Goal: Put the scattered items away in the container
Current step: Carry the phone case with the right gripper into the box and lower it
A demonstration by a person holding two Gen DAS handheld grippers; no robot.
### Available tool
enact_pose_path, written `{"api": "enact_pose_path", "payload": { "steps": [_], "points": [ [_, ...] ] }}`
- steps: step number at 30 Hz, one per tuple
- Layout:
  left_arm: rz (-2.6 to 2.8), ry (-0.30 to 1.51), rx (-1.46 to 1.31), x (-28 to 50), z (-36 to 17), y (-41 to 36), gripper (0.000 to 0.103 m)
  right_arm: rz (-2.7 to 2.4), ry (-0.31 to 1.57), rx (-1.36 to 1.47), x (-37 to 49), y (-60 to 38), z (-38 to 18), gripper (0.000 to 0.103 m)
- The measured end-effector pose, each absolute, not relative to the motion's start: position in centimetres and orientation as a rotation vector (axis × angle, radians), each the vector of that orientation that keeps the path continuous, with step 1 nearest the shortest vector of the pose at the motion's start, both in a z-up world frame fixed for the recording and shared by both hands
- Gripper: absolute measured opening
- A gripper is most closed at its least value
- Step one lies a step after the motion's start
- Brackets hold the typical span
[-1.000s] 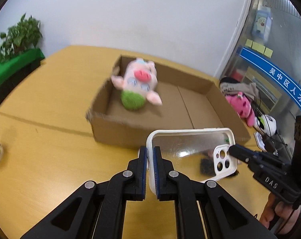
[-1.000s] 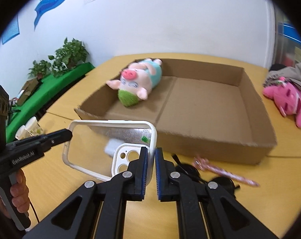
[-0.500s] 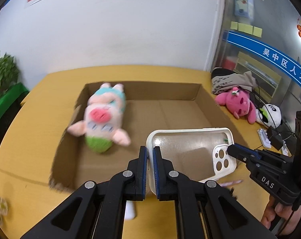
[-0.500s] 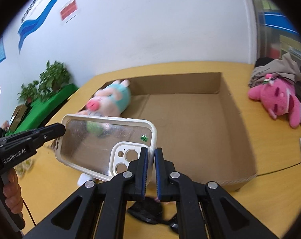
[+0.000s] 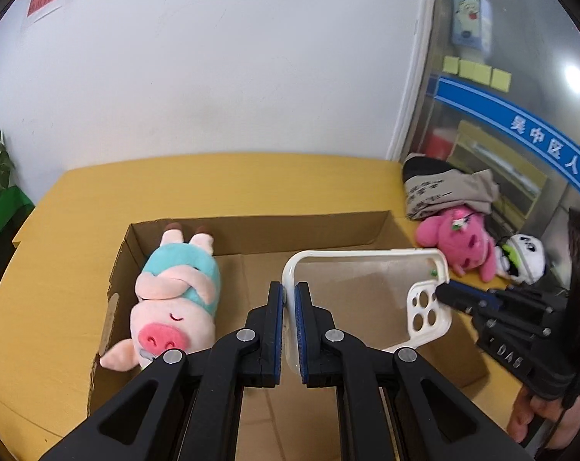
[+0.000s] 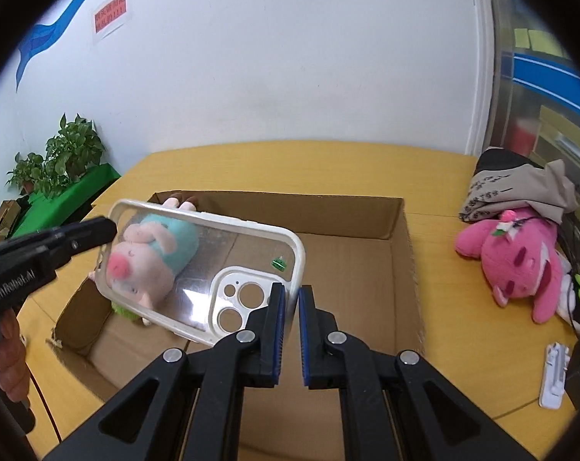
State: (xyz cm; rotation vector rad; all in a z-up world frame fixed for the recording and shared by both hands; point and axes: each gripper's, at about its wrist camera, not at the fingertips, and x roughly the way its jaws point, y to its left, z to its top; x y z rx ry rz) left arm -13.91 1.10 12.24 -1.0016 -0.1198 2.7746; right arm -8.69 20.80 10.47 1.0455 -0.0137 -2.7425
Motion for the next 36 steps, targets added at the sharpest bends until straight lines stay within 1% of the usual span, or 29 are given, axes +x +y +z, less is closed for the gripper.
{"api": "enact_pose_path", "payload": {
  "steps": [2,5,10,13,15,19,26,29,32,36],
  "points": [
    [2.777,-0.108,-1.044,-15.5,11.5,0.8,0.006,-2.736,-0.013,1.064,-10.0,20.3,10.6,0.006],
    [2.782,-0.042,-1.107,-18.0,10.6,1.0,0.005,-2.73,0.01,1.077,-11.9,19.4,11.0,0.006],
    [2.737,-0.144,-1.162,-21.7,10.0,0.0,0.005,-2.72,0.039,1.113,-15.6,18.9,11.0,0.006],
    [2.735,-0.147,-1.189,-23.5,9.2,0.2,0.005,-2.7,0.023,1.149,-17.5,19.1,10.3,0.006],
    [2.737,-0.13,-1.214,-24.6,8.5,0.6,0.005,-2.699,0.034,1.161,-18.4,19.1,9.7,0.006],
    [2.732,-0.131,-1.293,-26.6,7.0,1.4,0.004,-2.674,-0.005,1.201,-20.5,19.7,7.8,0.006],
    [2.683,-0.065,-1.397,-30.4,5.0,3.4,0.004,-2.657,-0.034,1.275,-23.6,21.5,5.3,0.006],
    [2.673,-0.002,-1.447,-32.1,4.4,4.2,0.004,-2.639,-0.043,1.329,-25.3,21.9,4.2,0.006],
    [2.66,0.004,-1.514,-33.7,3.0,4.2,0.004,-2.613,-0.061,1.399,-26.9,21.9,2.9,0.006],
    [2.644,0.009,-1.587,-35.0,0.7,4.2,0.004,-2.555,-0.129,1.5,-28.1,22.0,0.4,0.006]
  ]
}}
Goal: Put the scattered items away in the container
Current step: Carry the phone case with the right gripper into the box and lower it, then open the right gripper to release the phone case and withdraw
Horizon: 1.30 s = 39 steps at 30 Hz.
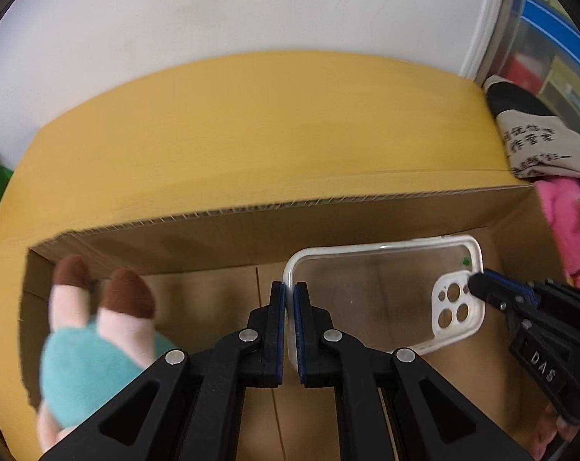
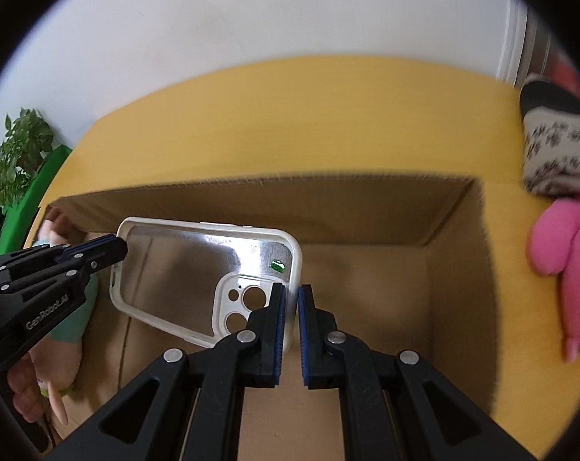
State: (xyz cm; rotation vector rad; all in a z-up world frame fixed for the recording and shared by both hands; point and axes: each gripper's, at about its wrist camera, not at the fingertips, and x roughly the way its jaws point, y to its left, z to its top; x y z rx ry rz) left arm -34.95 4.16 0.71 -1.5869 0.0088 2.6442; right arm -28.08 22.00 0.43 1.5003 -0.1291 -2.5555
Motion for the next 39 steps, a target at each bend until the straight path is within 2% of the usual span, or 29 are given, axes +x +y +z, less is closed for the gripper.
{"api": "enact_pose_path", "payload": {
  "steps": [5,8,10,11,12,16,18,20,21,23,27,32,39],
  "points": [
    [2.605,0.016,-1.661,-35.6,-1.5,4.0,0.004,-2.554,-0.084,1.567,-28.5,21.2,-1.8,0.006],
    [2.607,0.034,-1.642,-35.5,-1.2,4.1,0.006,-2.542,-0.067,1.583,-28.8,20.9,-2.3,0.01],
    [2.61,-0.017,-1.598,-35.0,-0.2,3.9,0.021,-2.533,-0.031,1.582,-28.6,20.4,-2.2,0.024],
    [2.626,-0.052,-1.571,-34.5,0.7,3.6,0.039,-2.546,-0.01,1.568,-28.3,20.2,-1.8,0.04],
    [2.643,-0.083,-1.539,-34.0,1.6,3.4,0.05,-2.563,0.005,1.545,-27.9,20.1,-1.2,0.047],
    [2.719,-0.072,-1.379,-29.8,6.4,2.5,0.062,-2.612,-0.023,1.407,-24.3,20.5,3.0,0.048],
    [2.768,-0.025,-1.292,-26.2,8.7,1.8,0.076,-2.628,-0.047,1.338,-21.1,20.8,5.6,0.055],
    [2.803,-0.016,-1.208,-22.1,10.3,0.6,0.085,-2.647,-0.048,1.265,-17.6,20.8,7.8,0.063],
    [2.806,-0.015,-1.181,-20.6,10.7,0.0,0.085,-2.656,-0.051,1.232,-15.9,20.7,8.5,0.071],
    [2.797,-0.002,-1.179,-16.8,10.8,-1.1,0.085,-2.671,-0.081,1.18,-12.4,21.0,9.6,0.079],
    [2.813,0.039,-1.249,-11.3,8.0,-2.9,0.085,-2.669,-0.084,1.149,-6.7,21.4,9.9,0.079],
    [2.754,-0.178,-1.415,-7.9,3.0,-6.6,0.085,-2.652,-0.083,1.208,-2.6,21.9,6.5,0.079],
    [2.764,-0.182,-1.47,-4.3,0.6,-6.2,0.085,-2.725,-0.013,1.255,0.2,21.7,2.5,0.079]
  ]
}}
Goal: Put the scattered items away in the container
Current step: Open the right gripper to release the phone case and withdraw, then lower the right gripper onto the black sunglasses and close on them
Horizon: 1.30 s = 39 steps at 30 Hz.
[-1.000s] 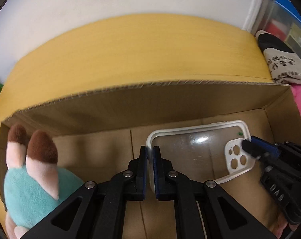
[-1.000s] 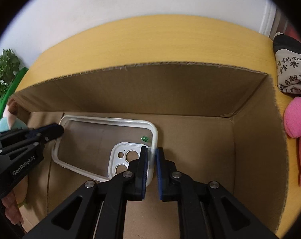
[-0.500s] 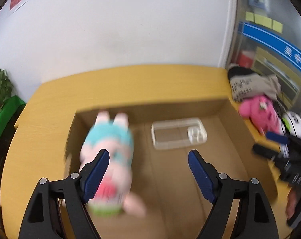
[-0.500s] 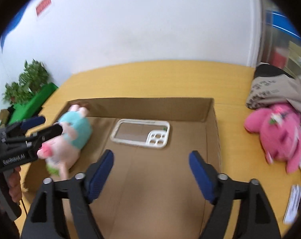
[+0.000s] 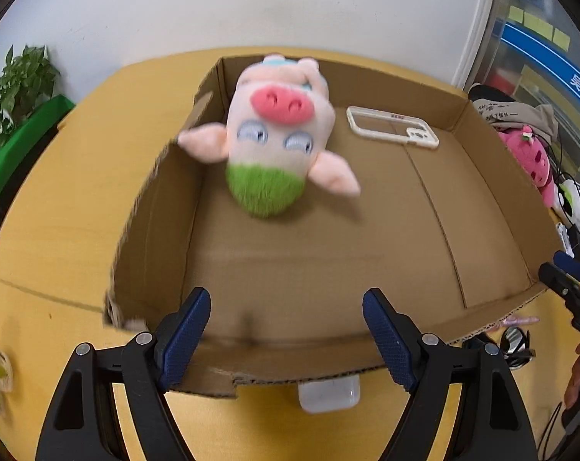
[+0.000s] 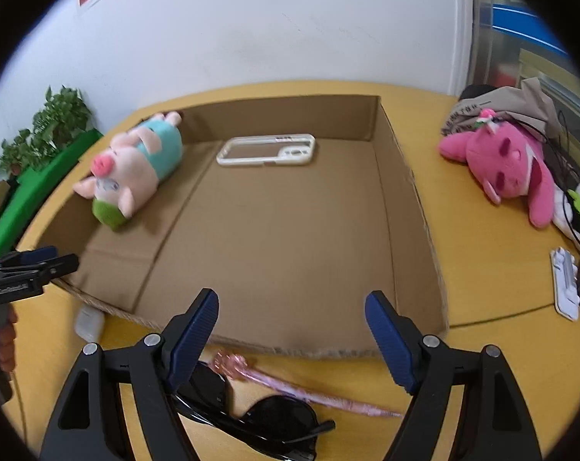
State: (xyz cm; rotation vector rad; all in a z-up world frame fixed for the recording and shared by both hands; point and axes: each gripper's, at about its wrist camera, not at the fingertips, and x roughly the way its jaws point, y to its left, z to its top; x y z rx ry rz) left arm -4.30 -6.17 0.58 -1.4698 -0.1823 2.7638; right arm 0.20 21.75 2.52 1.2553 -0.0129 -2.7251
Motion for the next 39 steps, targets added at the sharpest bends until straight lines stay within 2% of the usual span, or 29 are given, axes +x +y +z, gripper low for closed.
{"api": "enact_pose_path", "payload": {
  "steps": [3,8,13,16,19,24,29,35,39],
  "points": [
    [2.765,-0.183,-1.47,-3.6,0.6,-5.9,0.085,-2.747,0.04,1.229,1.2,21.7,2.0,0.079],
    [2.797,-0.17,-1.437,-2.6,1.4,-5.6,0.085,-2.743,0.011,1.219,1.9,22.4,2.1,0.079],
    [2.885,-0.078,-1.227,0.0,5.8,-3.9,0.086,-2.74,-0.056,1.052,4.0,22.8,5.1,0.079],
    [2.937,-0.04,-1.101,2.0,7.9,-2.6,0.101,-2.752,-0.024,0.935,6.2,22.0,7.4,0.079],
    [2.965,-0.058,-1.04,3.8,8.9,-1.7,0.103,-2.754,0.013,0.883,7.9,20.9,8.2,0.08],
    [2.958,-0.152,-0.996,6.5,8.3,-1.2,0.103,-2.729,0.09,0.909,10.2,19.0,7.7,0.08],
    [2.919,-0.167,-1.008,7.0,7.5,-1.3,0.103,-2.758,0.161,0.926,11.0,17.1,7.5,0.08],
    [2.896,-0.119,-1.009,6.2,8.0,-1.7,0.103,-2.79,0.003,0.856,11.8,17.1,8.8,0.08],
    [2.865,-0.138,-1.036,6.0,6.8,-1.0,0.103,-2.839,0.027,0.895,12.2,17.4,8.0,0.08]
  ]
}}
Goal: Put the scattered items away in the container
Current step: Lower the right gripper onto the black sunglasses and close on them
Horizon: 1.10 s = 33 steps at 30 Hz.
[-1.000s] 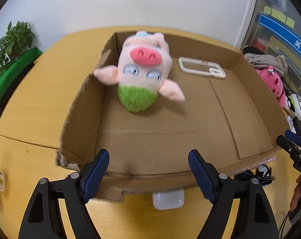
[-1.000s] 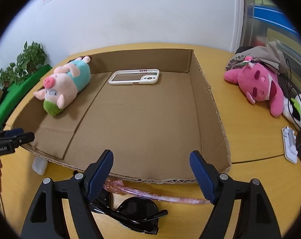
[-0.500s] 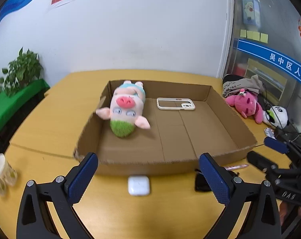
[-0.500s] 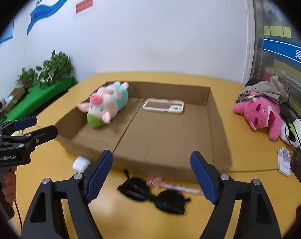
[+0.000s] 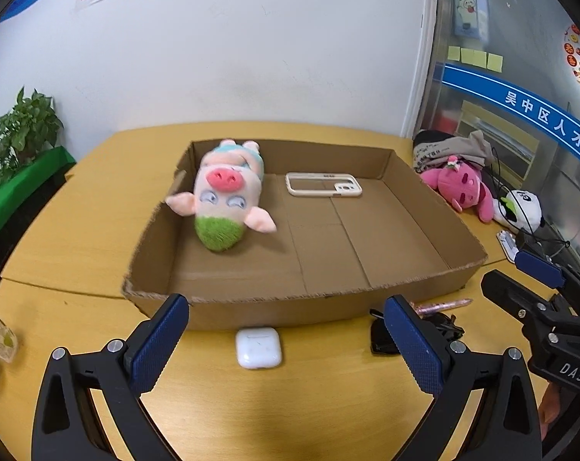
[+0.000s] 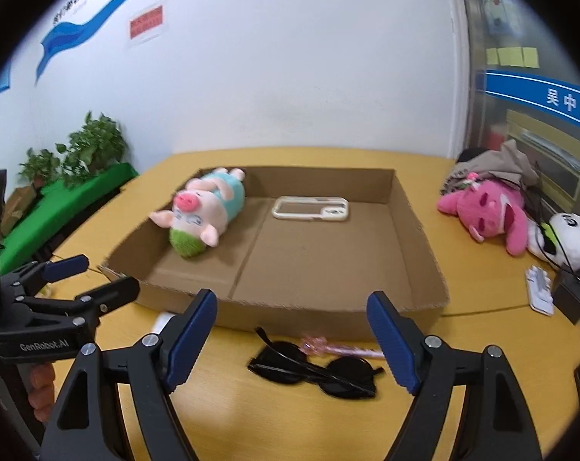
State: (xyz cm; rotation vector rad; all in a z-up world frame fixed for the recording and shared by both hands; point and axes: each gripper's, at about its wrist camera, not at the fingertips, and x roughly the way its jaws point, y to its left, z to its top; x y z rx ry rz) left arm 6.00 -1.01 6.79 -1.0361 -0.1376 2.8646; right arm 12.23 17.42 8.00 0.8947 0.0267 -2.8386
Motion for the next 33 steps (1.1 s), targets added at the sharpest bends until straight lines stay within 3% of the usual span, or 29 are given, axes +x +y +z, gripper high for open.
{"api": "enact_pose_path", "payload": {
  "steps": [13,33],
  "points": [
    [2.797,-0.234,-1.15,6.0,4.2,3.7,0.103,-2.734,-0.002,0.77,12.6,22.6,7.0,0.08],
    [2.687,-0.392,-1.246,6.7,0.7,-1.4,0.103,-2.498,0.421,0.982,11.4,17.9,-0.7,0.08]
  ]
}}
